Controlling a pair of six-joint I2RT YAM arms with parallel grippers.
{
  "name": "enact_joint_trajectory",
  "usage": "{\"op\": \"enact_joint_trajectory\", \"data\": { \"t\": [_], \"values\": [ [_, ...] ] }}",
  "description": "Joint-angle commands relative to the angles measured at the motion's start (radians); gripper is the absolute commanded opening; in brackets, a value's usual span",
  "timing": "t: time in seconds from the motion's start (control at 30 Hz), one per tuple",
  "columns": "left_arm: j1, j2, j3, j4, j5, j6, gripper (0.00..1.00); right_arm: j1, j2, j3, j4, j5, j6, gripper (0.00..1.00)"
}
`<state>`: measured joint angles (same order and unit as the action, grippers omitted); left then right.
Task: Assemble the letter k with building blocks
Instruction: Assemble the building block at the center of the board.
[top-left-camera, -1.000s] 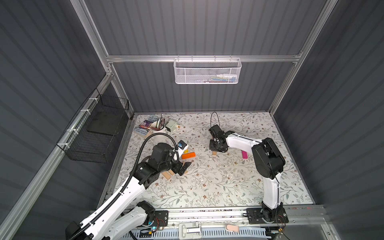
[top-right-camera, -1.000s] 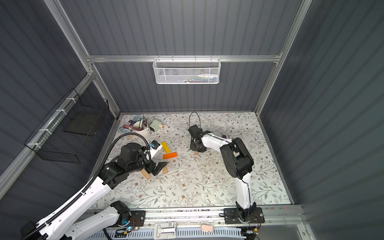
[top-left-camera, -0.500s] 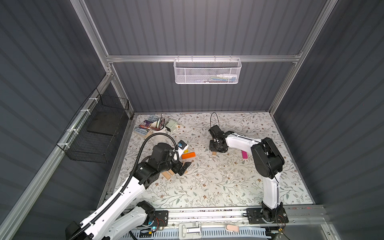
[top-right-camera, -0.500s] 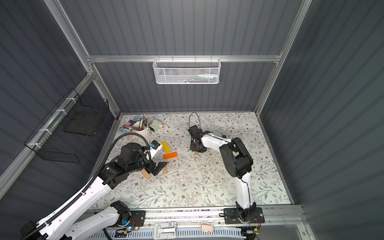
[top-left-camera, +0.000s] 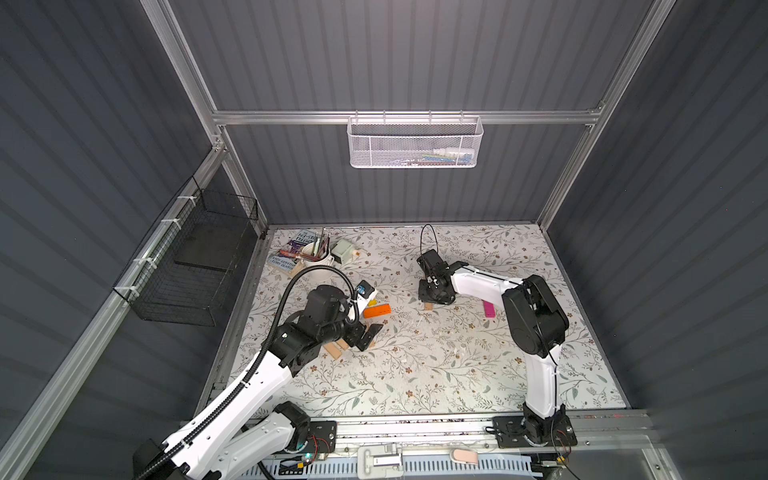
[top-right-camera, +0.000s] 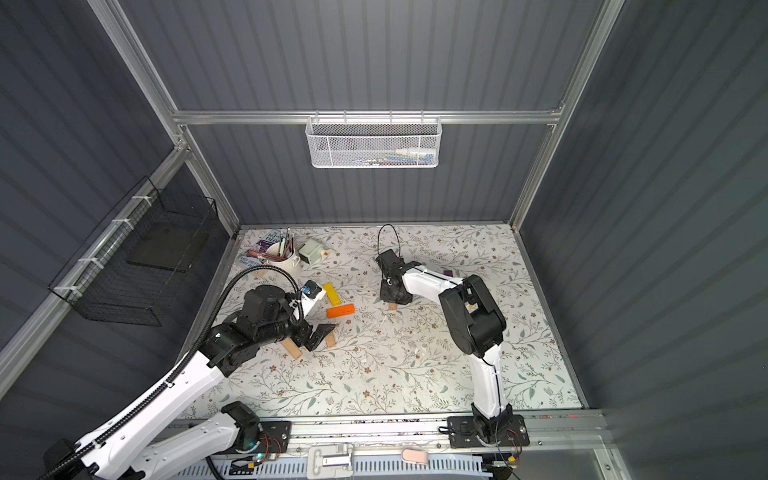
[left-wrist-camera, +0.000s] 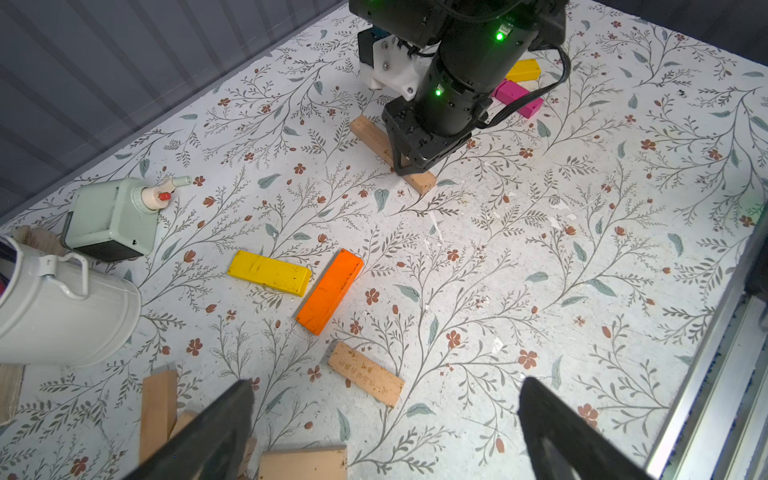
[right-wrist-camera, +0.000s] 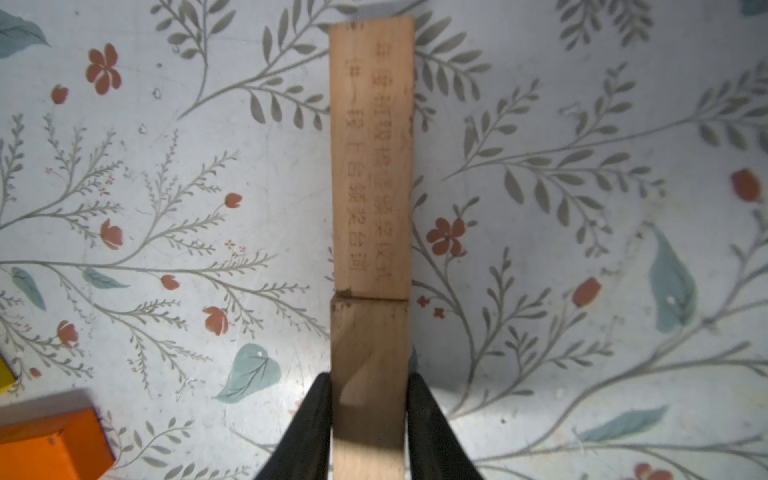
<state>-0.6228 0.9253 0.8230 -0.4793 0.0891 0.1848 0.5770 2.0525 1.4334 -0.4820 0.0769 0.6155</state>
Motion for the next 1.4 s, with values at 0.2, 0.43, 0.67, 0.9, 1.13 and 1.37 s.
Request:
{"op": "enact_joint_trajectory", "data": {
  "t": [0.2,0.43,0.67,0.9,1.13,1.37],
  "values": [
    [0.0,-0.003,0.001,-0.022,-0.017,0.017,1.0,0.006,0.028,0.032,-0.028,0.009,-0.022,0.32],
    [0.0,-0.002,0.001,-0.024,-0.018,0.017,1.0,0.006,0.036,0.033,-0.033,0.013,-0.021,0.35],
    [0.0,0.0,0.001,-0.025,-0.02,0.017,1.0,0.006,0.042,0.038,-0.032,0.005,-0.019,0.34],
    [0.0,0.001,0.004,-0.027,-0.023,0.017,1.0,0.005,0.034,0.044,-0.036,0.0,-0.02,0.34],
    [0.0,0.006,0.005,-0.029,-0.034,0.012,1.0,0.005,0.029,0.039,-0.04,0.022,0.002,0.33],
    [0.0,0.006,0.005,-0.03,-0.037,0.012,1.0,0.006,0.034,0.033,-0.031,0.006,0.02,0.33]
  ]
}}
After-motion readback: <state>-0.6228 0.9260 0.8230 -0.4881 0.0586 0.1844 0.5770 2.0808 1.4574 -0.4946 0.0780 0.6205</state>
